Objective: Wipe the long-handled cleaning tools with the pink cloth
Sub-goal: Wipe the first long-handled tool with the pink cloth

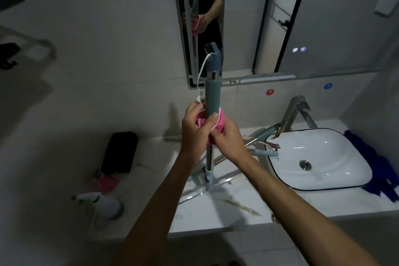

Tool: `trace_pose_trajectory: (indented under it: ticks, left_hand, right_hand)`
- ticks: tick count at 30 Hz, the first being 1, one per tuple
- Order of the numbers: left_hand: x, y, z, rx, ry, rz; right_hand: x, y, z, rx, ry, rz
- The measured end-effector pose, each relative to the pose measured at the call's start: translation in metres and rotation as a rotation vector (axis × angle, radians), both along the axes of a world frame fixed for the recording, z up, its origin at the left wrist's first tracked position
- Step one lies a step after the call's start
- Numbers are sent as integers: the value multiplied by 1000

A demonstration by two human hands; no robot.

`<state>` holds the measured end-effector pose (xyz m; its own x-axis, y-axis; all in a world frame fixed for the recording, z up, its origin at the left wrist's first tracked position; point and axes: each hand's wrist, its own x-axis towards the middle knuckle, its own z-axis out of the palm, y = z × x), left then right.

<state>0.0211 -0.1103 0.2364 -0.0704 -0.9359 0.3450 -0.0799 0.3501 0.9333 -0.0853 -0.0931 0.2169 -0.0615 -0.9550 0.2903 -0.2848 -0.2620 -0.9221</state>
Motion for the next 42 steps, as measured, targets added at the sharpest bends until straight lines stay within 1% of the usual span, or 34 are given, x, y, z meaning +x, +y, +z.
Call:
trace_pose_trajectory:
  ticks: [3,6,10,12,14,16,19,20,22,27,30,35,38,40,42]
  left_hand:
    - [-3,1,0,9,9,-9]
    - [-6,7,1,39,37,3]
    - [-6,9,15,5,72,-9]
    - [-3,6,20,-23,61,-20]
    - [-3,7,23,-38,54,-63]
    - [-7,8,21,-53,2,-100]
    - [-14,8,8,-50,-213,-131]
    - [-15,8,2,-44,-256,-121]
    - [-15,7,-4,-43,-281,-39]
    - [-15,5,-2,-90,-218,91]
    - [-12,1,-1,-71,-195,176]
    - [-13,0,0,-41,-111,243]
    - [-19,3,-4,-27,-18,268]
    - [-23,5,-8,3,70,314]
    - [-26,9,-10,26,131,359]
  right_hand:
    - [-2,4,-14,9,9,-25]
    - [-7,11,-34,120,61,3]
    - [-20,24,-64,266,177,115]
    - [-26,26,-69,279,219,111]
    - [-28,26,-68,294,215,93]
    - [-27,26,-62,288,181,64]
    - [-25,23,-52,224,140,-1]
    - [-25,21,-48,202,135,-19]
    - [-24,18,-42,183,146,-11]
    - [-22,15,-46,195,133,61]
    - [-27,20,-56,191,183,122]
    - [-53,33,-94,303,242,237]
    - [-66,35,-101,364,251,304]
    - [-71,34,-101,442,219,360]
    - [-75,34,-102,490,233,408]
